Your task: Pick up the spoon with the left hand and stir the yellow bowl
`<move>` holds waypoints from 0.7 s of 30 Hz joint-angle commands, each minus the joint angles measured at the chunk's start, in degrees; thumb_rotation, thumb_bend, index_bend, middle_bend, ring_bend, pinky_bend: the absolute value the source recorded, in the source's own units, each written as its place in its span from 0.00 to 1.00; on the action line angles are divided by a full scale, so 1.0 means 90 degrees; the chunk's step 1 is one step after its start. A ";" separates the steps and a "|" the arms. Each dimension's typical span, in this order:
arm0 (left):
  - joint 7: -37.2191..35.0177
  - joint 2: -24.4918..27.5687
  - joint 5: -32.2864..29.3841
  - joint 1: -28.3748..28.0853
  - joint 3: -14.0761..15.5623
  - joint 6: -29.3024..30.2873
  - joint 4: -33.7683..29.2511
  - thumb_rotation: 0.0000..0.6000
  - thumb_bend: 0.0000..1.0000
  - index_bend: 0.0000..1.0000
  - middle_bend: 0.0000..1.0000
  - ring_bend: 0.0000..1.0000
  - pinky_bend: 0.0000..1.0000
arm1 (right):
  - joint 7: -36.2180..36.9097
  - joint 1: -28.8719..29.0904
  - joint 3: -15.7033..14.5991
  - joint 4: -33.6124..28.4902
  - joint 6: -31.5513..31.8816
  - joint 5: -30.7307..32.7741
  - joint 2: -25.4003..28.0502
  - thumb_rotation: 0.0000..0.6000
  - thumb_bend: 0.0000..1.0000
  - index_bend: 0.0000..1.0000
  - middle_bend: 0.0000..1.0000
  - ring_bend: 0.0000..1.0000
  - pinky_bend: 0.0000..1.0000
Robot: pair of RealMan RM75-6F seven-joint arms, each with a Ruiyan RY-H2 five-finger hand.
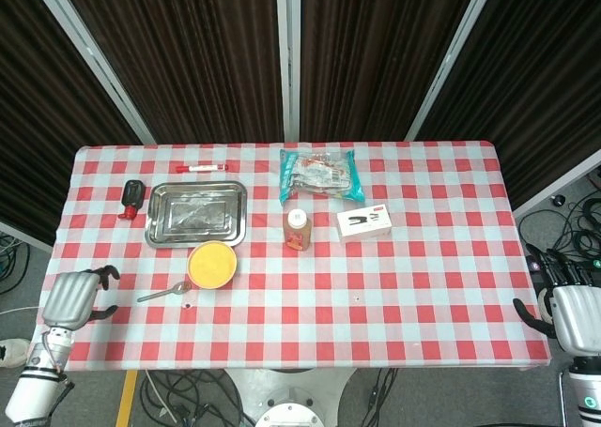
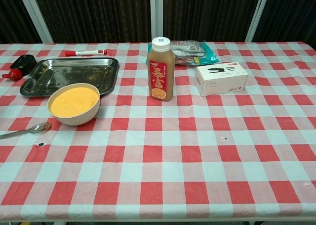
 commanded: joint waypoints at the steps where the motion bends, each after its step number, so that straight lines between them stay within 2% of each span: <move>1: 0.0063 -0.0231 -0.0419 -0.0510 -0.0115 -0.0786 -0.0028 1.00 0.17 0.53 0.89 0.90 1.00 | -0.0005 0.0049 0.0022 0.0005 -0.0063 0.0033 0.0006 1.00 0.20 0.10 0.26 0.13 0.20; 5: 0.0298 -0.0492 -0.1020 -0.0826 -0.0279 -0.1310 0.0014 1.00 0.18 0.53 0.95 0.94 1.00 | 0.0013 0.0073 0.0028 0.0030 -0.0095 0.0061 0.0006 1.00 0.20 0.10 0.26 0.13 0.20; 9: 0.0580 -0.0782 -0.1619 -0.1012 -0.0394 -0.1553 0.0116 1.00 0.18 0.53 0.99 0.97 1.00 | 0.0037 0.0078 0.0023 0.0077 -0.0132 0.0116 -0.0018 1.00 0.20 0.10 0.27 0.13 0.20; 15: 0.0948 -0.1007 -0.2211 -0.1122 -0.0397 -0.1582 0.0134 1.00 0.19 0.53 1.00 0.99 1.00 | 0.0053 0.0087 0.0029 0.0103 -0.0142 0.0150 -0.0021 1.00 0.20 0.10 0.27 0.13 0.20; 21: 0.0979 -0.1102 -0.2514 -0.1150 -0.0359 -0.1575 0.0104 1.00 0.30 0.53 1.00 1.00 1.00 | 0.0072 0.0109 0.0014 0.0114 -0.0167 0.0136 -0.0040 1.00 0.20 0.10 0.27 0.13 0.20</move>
